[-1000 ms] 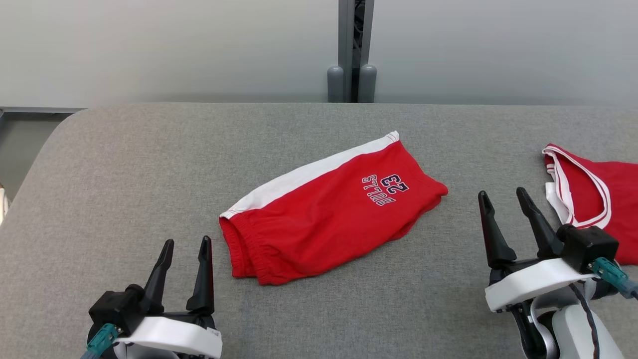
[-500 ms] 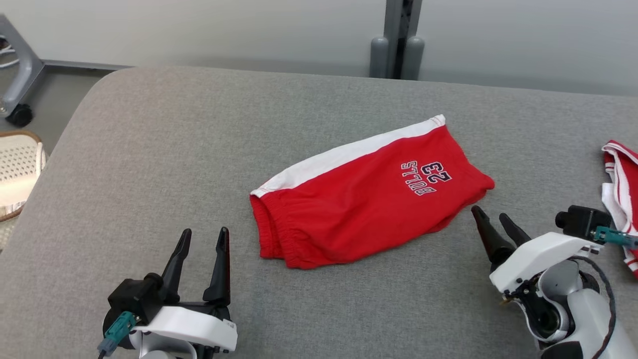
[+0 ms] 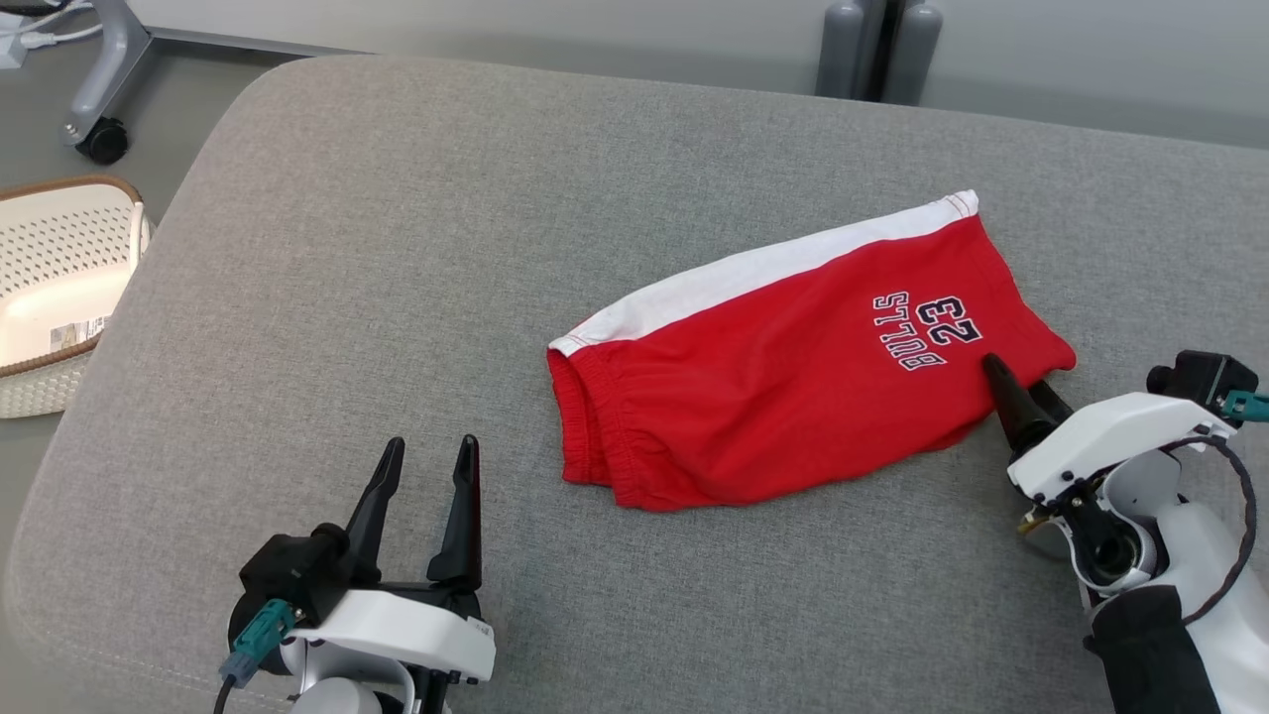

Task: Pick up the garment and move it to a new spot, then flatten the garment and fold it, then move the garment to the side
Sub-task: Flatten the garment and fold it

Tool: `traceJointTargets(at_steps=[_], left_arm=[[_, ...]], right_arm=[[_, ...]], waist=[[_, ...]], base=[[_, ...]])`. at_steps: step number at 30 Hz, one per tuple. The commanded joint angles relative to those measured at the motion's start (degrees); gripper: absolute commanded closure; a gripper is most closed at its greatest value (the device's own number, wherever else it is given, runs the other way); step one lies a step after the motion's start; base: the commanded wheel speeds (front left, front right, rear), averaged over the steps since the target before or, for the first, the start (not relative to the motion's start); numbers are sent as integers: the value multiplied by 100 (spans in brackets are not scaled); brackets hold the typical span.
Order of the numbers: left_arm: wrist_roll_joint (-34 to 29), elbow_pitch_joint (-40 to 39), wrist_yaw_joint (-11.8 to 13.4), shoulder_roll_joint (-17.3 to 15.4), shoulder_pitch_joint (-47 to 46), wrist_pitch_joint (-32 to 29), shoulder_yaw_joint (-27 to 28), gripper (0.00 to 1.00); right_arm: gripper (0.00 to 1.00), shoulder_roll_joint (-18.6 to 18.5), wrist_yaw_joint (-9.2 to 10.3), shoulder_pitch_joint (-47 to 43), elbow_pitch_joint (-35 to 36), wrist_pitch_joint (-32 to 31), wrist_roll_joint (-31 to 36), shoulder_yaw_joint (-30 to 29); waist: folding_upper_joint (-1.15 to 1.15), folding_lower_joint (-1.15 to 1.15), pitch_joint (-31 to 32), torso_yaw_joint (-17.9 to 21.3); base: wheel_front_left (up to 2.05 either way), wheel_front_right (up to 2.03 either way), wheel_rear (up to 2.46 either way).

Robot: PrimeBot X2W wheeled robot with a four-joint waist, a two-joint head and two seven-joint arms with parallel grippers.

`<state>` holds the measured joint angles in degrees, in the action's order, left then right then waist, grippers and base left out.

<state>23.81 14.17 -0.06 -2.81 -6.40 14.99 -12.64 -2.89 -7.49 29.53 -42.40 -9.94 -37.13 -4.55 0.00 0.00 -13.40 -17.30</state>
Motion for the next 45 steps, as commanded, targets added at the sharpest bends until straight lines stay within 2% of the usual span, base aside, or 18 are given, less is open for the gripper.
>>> traceJointTargets(at_steps=[1, 10, 16, 17, 18, 19, 20, 21, 31, 45], left_arm=[[31, -13, 25, -19, -139, 16, -8, 0], [123, -80, 88, -20, -269, 16, -88, 0], [159, -71, 114, -20, -238, 16, -89, 0], [165, -68, 113, -20, -235, 16, -92, 0], [171, -65, 110, -19, -234, 16, -93, 0], [174, -61, 102, -20, -232, 16, -94, 0], [174, -61, 102, -20, -232, 16, -94, 0], [174, -57, 100, -20, -229, 16, -92, 0], [98, -2, 94, -19, -188, 16, -23, 0], [-8, 75, 30, -22, 62, 17, 60, 0]], right_arm=[[0, -4, -1, -5, -213, 8, 9, -1], [0, 82, -7, 531, -1042, 221, -341, 138], [0, 93, -8, 742, -1354, 405, -440, 264], [17, 96, -8, 771, -1371, 423, -462, 294], [58, 101, -9, 782, -1373, 458, -477, 330], [77, 101, -10, 805, -1377, 491, -494, 361], [77, 101, -10, 805, -1377, 491, -494, 361], [100, 98, -10, 817, -1383, 528, -493, 401], [100, 13, -5, 828, -1286, 1129, -496, 498], [100, -25, -4, 406, -1382, 1768, -478, 20]], waist=[[0, 0, -46, -37], [0, 0, -190, -211], [0, 0, -211, -304], [0, 0, -212, -317], [0, 0, -214, -328], [0, 0, -214, -336], [0, 0, -214, -336], [0, 0, -212, -341], [0, 0, -73, -222], [0, 0, 474, 144]], base=[[0, 0, 0], [0, 0, 0], [0, 0, 0], [0, 0, 0], [0, 0, 0], [0, 0, 0], [0, 0, 0], [0, 0, 0], [0, 0, 0], [0, 0, 0]])
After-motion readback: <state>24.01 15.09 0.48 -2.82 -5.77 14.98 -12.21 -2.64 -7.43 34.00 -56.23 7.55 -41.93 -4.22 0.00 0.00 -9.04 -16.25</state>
